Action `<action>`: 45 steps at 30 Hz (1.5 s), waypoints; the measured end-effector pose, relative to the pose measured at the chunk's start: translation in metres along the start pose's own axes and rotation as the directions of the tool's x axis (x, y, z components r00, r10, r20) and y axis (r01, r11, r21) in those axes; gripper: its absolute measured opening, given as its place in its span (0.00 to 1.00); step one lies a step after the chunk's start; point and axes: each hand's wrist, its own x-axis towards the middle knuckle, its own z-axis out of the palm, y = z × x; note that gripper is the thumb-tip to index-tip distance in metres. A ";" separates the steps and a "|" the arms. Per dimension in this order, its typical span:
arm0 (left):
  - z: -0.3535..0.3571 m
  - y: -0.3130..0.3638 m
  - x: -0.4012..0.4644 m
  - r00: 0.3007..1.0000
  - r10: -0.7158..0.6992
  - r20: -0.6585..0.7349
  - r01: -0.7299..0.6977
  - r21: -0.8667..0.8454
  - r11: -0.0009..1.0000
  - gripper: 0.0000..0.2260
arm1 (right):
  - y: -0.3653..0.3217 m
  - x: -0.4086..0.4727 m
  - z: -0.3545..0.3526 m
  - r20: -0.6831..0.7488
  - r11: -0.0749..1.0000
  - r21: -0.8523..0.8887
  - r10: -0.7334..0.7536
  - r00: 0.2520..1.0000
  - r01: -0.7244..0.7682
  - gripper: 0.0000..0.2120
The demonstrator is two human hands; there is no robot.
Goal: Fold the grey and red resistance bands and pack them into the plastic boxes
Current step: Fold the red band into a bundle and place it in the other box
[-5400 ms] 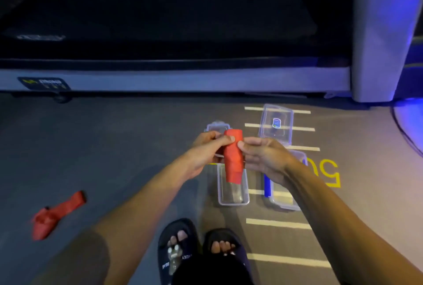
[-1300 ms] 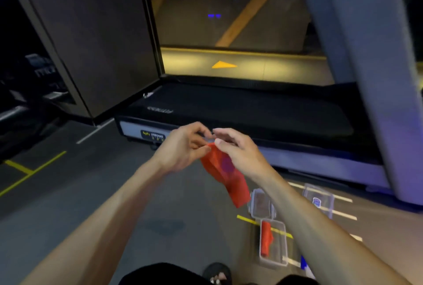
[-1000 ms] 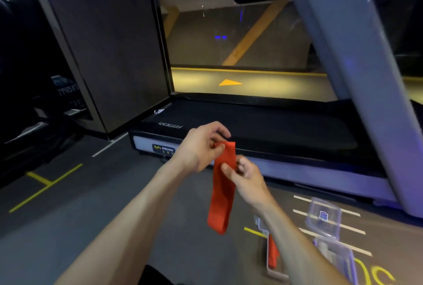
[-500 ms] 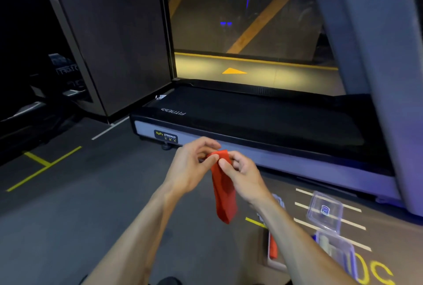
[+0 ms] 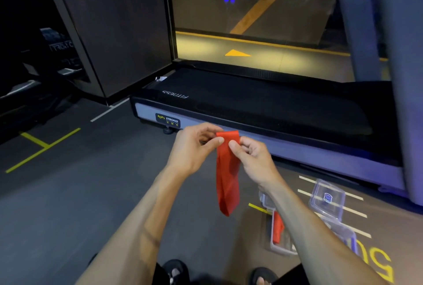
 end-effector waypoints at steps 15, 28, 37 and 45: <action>0.010 -0.010 0.009 0.997 0.008 0.081 -0.006 -0.026 1.000 0.08 | -0.004 -0.001 -0.008 -0.020 0.999 0.006 -0.044 0.999 0.044 0.05; 0.011 -0.008 0.009 0.997 0.011 0.077 -0.006 -0.063 0.998 0.09 | -0.008 0.002 -0.014 -0.043 0.996 -0.056 -0.070 0.997 0.067 0.06; 0.009 -0.002 0.007 0.991 -0.018 0.135 0.051 -0.245 0.968 0.05 | -0.020 -0.007 -0.017 -0.027 0.998 -0.025 -0.052 0.998 0.052 0.07; 0.011 0.006 0.009 0.988 -0.025 0.152 0.084 -0.399 0.913 0.08 | -0.025 -0.007 -0.016 -0.050 0.977 0.211 -0.002 0.999 0.013 0.06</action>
